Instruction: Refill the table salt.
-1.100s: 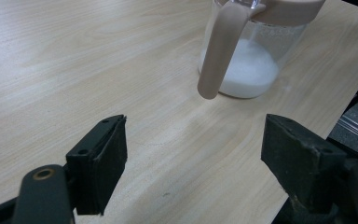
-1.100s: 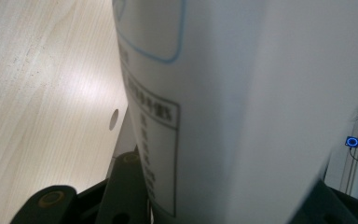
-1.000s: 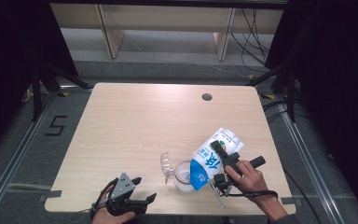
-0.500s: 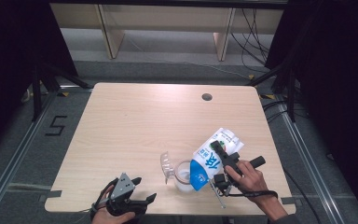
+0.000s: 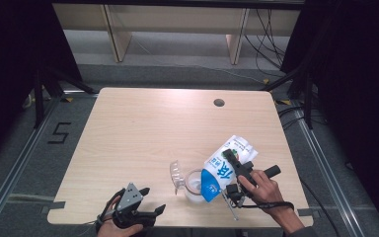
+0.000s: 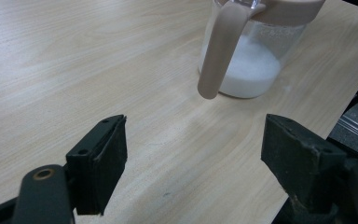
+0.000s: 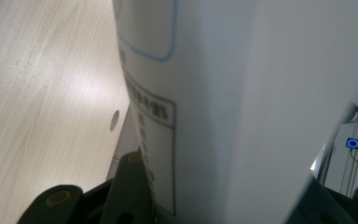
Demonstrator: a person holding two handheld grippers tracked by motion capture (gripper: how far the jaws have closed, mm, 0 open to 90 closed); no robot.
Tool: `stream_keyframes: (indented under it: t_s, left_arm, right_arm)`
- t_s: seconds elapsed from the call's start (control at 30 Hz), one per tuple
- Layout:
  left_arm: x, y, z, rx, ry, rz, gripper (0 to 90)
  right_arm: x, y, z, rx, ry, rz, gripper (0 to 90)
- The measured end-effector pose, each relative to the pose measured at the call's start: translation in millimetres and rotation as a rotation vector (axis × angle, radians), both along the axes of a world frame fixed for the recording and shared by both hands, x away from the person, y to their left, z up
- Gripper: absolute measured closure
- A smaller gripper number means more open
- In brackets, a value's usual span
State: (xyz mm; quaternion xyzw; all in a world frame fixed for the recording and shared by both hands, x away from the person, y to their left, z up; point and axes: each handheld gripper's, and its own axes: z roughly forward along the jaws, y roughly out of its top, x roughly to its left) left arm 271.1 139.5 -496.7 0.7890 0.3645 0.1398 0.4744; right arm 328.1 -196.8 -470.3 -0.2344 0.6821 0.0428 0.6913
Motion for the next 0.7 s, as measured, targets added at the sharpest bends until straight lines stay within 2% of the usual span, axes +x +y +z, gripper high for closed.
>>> stream_keyframes:
  t_s: [0.7]
  left_arm:
    - [-0.1,0.0,0.1,0.000,0.000,0.001,22.2]
  right_arm:
    - [0.5,-0.1,0.8,-0.003,0.004,0.000,67.9]
